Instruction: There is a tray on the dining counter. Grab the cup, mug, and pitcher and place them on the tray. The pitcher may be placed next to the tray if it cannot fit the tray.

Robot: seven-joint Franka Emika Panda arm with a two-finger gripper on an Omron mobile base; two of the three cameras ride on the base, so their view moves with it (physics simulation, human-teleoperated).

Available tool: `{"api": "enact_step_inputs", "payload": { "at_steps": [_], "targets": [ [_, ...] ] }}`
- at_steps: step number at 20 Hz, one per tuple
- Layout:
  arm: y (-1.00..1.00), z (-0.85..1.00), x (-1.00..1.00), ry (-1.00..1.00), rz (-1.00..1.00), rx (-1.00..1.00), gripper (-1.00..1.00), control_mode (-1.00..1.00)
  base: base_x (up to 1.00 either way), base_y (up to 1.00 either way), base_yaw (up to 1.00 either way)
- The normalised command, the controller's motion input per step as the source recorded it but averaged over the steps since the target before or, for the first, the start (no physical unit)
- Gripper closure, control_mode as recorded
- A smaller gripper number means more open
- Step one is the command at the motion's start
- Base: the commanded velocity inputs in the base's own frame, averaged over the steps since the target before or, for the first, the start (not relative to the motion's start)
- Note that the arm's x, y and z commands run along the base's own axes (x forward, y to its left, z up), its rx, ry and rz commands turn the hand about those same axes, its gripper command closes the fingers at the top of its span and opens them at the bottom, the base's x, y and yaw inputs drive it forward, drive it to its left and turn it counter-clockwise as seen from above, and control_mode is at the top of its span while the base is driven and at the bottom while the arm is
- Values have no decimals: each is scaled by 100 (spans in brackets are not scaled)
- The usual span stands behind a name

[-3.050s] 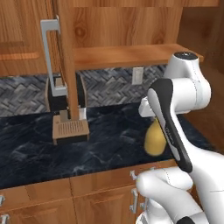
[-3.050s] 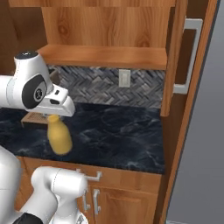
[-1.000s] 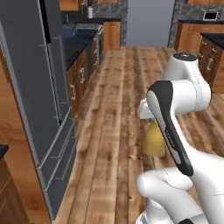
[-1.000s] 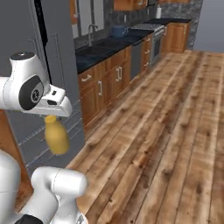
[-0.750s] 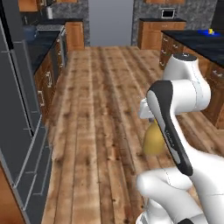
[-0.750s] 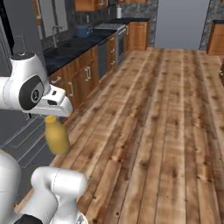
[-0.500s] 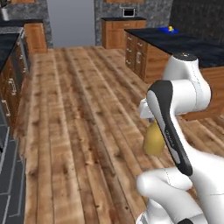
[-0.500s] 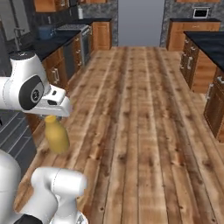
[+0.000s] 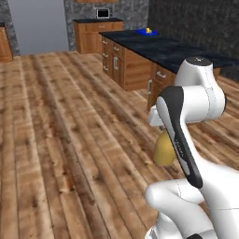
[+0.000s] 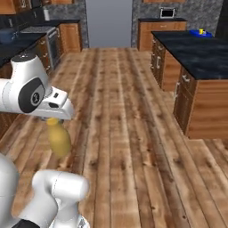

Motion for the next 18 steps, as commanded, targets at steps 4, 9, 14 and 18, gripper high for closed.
{"api": "enact_step_inputs", "payload": {
  "at_steps": [4,9,14,18],
  "targets": [
    [0,0,0,0,0,0,100,100,95,-91,0],
    [0,0,0,0,0,0,100,100,84,-95,3],
    [0,0,0,0,0,0,100,100,83,-100,6],
    [0,0,0,0,0,0,100,100,78,-100,6]
  ]
}}
